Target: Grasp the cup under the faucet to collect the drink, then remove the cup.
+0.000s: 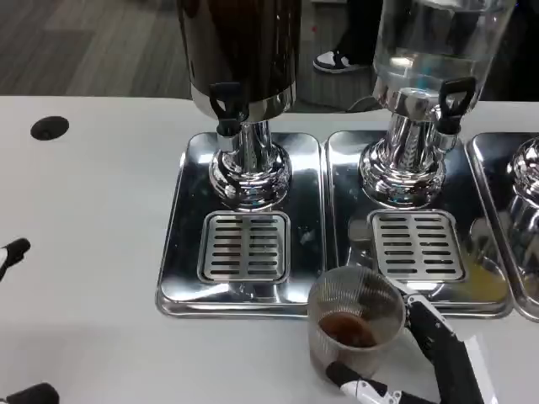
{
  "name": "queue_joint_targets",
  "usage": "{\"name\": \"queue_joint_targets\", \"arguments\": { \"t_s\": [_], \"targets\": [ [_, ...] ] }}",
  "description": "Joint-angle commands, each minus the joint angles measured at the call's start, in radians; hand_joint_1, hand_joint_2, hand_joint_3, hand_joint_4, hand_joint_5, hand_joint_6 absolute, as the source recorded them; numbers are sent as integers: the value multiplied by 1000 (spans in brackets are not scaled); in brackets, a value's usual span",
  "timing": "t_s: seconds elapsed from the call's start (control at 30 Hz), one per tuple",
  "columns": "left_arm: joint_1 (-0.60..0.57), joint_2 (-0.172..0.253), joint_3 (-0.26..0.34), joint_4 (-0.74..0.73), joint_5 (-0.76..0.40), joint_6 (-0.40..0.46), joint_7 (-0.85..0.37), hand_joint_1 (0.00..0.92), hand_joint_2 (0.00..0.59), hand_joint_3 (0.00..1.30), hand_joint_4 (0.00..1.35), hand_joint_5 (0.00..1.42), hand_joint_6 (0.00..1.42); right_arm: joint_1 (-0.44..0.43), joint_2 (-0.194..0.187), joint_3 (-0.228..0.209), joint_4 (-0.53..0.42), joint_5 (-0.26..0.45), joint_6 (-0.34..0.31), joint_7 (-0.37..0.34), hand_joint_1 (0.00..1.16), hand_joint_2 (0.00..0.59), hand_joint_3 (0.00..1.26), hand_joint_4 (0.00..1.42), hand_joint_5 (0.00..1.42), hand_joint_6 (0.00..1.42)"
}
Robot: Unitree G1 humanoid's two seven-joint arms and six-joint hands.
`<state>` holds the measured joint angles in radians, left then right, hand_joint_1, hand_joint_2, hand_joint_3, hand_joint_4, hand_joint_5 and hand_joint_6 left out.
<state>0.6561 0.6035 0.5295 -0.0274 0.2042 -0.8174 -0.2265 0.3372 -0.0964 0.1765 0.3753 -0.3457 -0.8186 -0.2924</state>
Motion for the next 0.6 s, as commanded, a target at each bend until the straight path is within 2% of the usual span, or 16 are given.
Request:
{"name": "queue_joint_targets", "arguments": {
  "t_s": [0.03,0.37,0.6],
  "targets": [
    [10,-6,14,-22,5,13,2,0,16,0,0,0,0,-11,12,-7,27,7,-65,-12,867,215,350,407,399,283],
    [35,-10,37,-53,1,21,1,0,16,0,0,0,0,-46,35,-10,140,-13,-123,-30,870,219,353,422,403,284],
    [41,-17,42,-64,-2,23,-3,0,16,0,0,0,0,-59,40,-12,181,-23,-151,-43,877,221,353,423,405,295]
  ]
}}
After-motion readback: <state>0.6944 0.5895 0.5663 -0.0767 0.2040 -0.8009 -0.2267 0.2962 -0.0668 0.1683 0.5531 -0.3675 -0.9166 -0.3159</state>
